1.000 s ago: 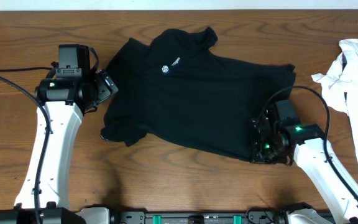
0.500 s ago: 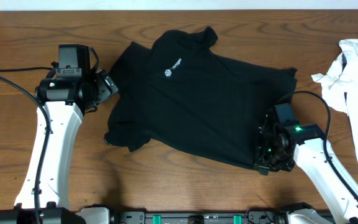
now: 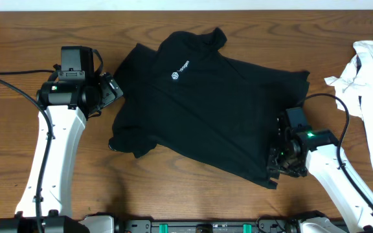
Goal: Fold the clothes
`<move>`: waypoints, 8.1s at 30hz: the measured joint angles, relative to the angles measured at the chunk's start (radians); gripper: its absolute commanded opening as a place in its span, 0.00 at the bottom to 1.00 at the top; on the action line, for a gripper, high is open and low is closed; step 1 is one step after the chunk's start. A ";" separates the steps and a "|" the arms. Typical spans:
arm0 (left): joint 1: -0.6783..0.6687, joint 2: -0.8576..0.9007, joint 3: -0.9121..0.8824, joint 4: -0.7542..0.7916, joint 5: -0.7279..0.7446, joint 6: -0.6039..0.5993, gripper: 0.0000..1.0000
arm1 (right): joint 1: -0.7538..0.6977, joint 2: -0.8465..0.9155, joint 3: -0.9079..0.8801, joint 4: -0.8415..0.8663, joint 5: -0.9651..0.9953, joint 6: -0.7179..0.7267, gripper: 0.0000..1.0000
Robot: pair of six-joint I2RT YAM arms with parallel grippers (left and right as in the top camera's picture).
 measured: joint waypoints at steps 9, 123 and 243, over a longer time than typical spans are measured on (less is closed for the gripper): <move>0.000 0.000 0.000 0.000 0.000 0.000 0.98 | 0.000 0.000 0.001 0.090 0.006 0.003 0.44; 0.033 -0.235 -0.475 -0.054 0.135 0.056 0.12 | -0.247 0.000 0.063 0.142 -0.024 -0.115 0.99; -0.157 0.434 0.083 0.180 0.270 0.222 0.06 | -0.163 0.627 0.586 0.422 -0.058 -0.369 0.01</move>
